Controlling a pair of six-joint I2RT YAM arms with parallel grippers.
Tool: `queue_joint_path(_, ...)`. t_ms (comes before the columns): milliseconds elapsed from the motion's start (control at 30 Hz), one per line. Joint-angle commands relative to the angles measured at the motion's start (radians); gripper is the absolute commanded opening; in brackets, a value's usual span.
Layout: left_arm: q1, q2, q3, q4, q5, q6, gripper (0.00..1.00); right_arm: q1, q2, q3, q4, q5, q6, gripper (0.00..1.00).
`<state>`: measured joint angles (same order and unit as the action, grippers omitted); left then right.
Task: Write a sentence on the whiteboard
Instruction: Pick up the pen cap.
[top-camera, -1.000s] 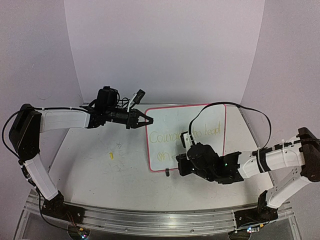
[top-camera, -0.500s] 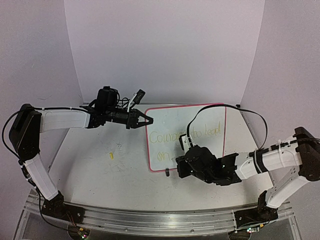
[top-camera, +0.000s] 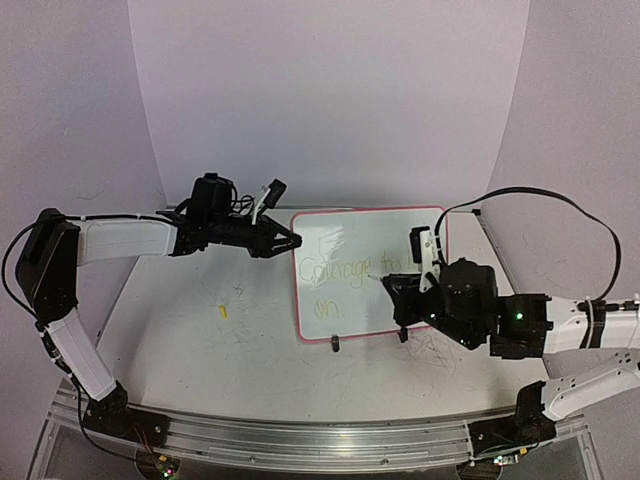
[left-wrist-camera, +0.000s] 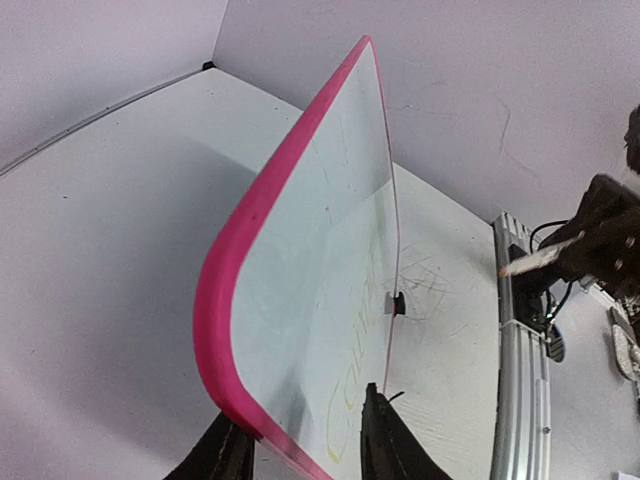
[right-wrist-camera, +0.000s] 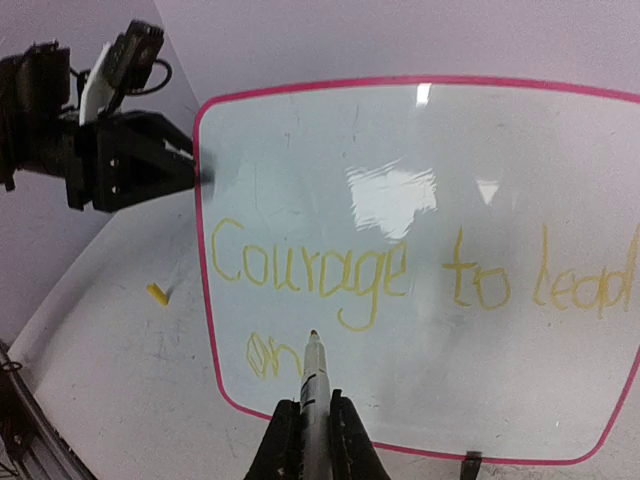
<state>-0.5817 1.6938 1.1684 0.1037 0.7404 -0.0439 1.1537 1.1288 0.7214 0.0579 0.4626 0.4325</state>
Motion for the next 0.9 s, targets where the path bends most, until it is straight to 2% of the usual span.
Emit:
queue_joint_path(0, 0.000, -0.060, -0.001, -0.008, -0.058, 0.041, 0.44, -0.057, -0.060, -0.027, -0.044, 0.067, -0.050, 0.00)
queue_joint_path(367, 0.000, -0.093, 0.012, -0.031, -0.104, 0.065, 0.58, -0.098, -0.133, 0.002, -0.046, 0.082, -0.141, 0.00)
queue_joint_path(500, 0.003, -0.106, 0.052, -0.069, -0.147, 0.053, 0.72, -0.099, -0.136, 0.007, -0.043, 0.069, -0.141, 0.00)
queue_joint_path(633, 0.022, -0.189, 0.033, -0.122, -0.251, -0.076, 0.88, -0.100, -0.136, 0.009, -0.008, 0.048, -0.164, 0.00)
queue_joint_path(767, 0.036, -0.435, -0.180, -0.133, -0.509, -0.277, 0.92, -0.101, -0.133, 0.002, 0.040, 0.033, -0.196, 0.00)
queue_joint_path(867, 0.073, -0.595, -0.310, -0.220, -0.711, -0.489, 0.95, -0.109, -0.121, -0.006, 0.075, -0.003, -0.215, 0.00)
